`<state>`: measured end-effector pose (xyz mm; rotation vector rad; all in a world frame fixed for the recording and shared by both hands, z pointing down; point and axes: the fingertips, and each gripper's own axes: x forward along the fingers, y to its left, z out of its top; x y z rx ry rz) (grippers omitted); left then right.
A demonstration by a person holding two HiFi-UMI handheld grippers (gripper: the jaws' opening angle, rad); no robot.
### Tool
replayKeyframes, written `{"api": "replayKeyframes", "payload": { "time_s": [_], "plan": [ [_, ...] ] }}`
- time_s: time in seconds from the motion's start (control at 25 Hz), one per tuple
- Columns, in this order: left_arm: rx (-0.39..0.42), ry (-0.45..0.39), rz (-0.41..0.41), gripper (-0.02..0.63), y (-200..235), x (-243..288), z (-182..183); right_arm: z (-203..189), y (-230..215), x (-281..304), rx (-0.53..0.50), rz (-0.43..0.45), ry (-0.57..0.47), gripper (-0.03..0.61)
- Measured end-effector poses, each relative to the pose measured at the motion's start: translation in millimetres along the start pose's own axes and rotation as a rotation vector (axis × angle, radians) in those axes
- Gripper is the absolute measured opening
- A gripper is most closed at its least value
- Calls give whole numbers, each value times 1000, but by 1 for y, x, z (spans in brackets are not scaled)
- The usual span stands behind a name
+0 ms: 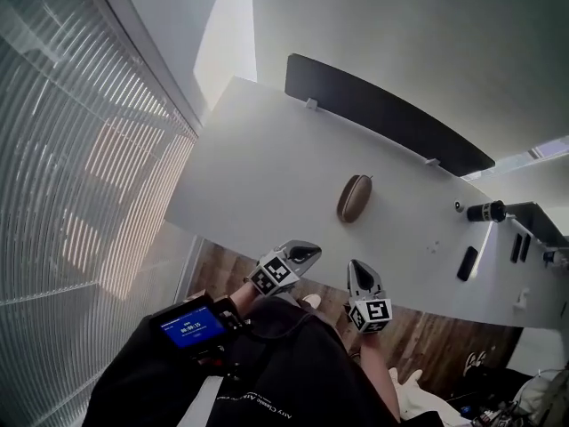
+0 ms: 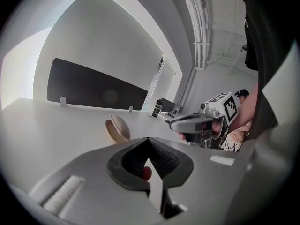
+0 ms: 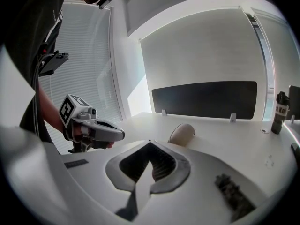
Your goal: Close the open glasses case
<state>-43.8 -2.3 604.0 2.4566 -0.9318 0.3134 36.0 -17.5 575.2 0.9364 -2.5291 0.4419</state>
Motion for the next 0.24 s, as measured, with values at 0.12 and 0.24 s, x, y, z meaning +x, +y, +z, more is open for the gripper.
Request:
{"api": "replayKeyframes", "payload": {
  "time_s": [0.12,0.24],
  "plan": [
    [1,12,7,6,-8,2,-2,-7,-6,-6,4,2,5,3],
    [4,20,17,6,-21,8,0,-10,-14,-16,5,15,12,3]
  ]
}}
